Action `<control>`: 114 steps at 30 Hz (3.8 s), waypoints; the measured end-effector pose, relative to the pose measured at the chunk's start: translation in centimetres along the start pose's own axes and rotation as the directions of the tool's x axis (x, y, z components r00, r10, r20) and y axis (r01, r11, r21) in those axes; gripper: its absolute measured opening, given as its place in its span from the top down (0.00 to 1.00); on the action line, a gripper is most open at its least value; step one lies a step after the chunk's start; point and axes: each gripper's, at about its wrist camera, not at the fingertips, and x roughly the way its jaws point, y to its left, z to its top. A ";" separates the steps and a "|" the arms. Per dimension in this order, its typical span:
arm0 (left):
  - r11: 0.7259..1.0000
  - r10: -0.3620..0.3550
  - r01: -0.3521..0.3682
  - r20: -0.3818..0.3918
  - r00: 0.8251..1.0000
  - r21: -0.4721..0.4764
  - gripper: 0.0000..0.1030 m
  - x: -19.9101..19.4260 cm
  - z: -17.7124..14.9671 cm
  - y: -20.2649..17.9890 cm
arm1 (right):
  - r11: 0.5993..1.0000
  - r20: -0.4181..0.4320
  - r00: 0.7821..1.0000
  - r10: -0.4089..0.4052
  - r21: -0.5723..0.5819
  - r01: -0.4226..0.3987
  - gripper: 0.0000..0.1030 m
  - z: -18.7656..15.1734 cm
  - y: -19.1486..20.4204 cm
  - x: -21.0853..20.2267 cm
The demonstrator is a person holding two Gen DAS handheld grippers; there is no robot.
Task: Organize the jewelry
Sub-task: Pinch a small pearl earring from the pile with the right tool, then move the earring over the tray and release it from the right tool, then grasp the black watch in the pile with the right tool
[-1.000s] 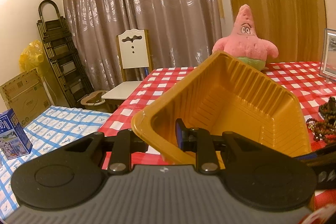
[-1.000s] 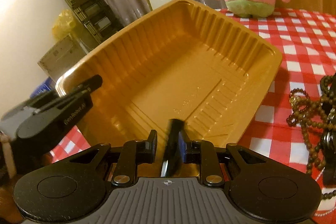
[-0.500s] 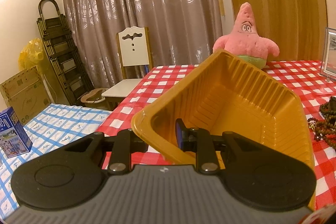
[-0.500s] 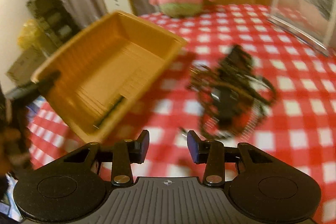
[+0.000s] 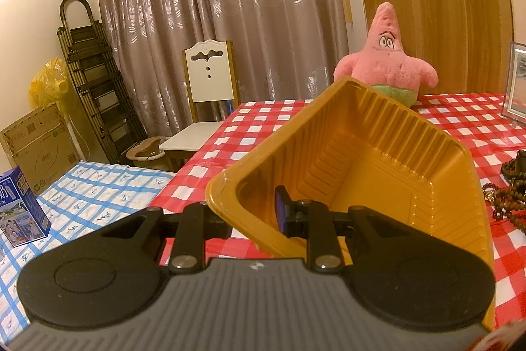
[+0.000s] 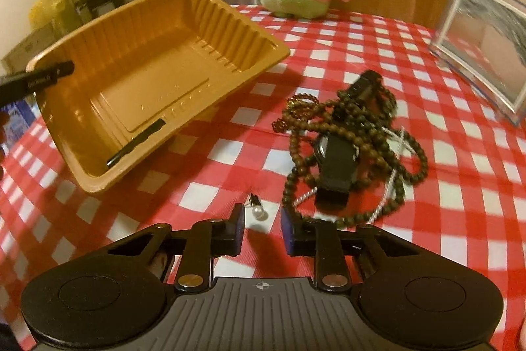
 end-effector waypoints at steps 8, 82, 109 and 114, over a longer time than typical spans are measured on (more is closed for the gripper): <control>1.000 0.001 -0.001 0.000 1.000 0.000 0.78 0.0 0.0 0.0 | 0.995 -0.016 1.000 0.001 -0.104 -0.003 0.85 0.6 0.7 1.5; 1.000 -0.006 0.006 -0.029 1.000 -0.010 0.77 0.9 0.0 -0.1 | 0.963 0.059 0.992 -0.111 0.254 0.092 0.49 -0.3 -5.2 -5.1; 1.000 -0.019 0.019 -0.032 0.999 -0.011 0.77 1.7 0.0 0.2 | 0.981 -0.027 0.991 -0.134 0.136 0.137 0.78 2.4 -3.8 1.2; 1.000 -0.024 0.023 -0.035 0.999 -0.014 0.77 1.8 0.0 0.3 | 0.971 -0.037 0.996 -0.078 0.224 0.085 0.78 2.9 -4.0 -0.4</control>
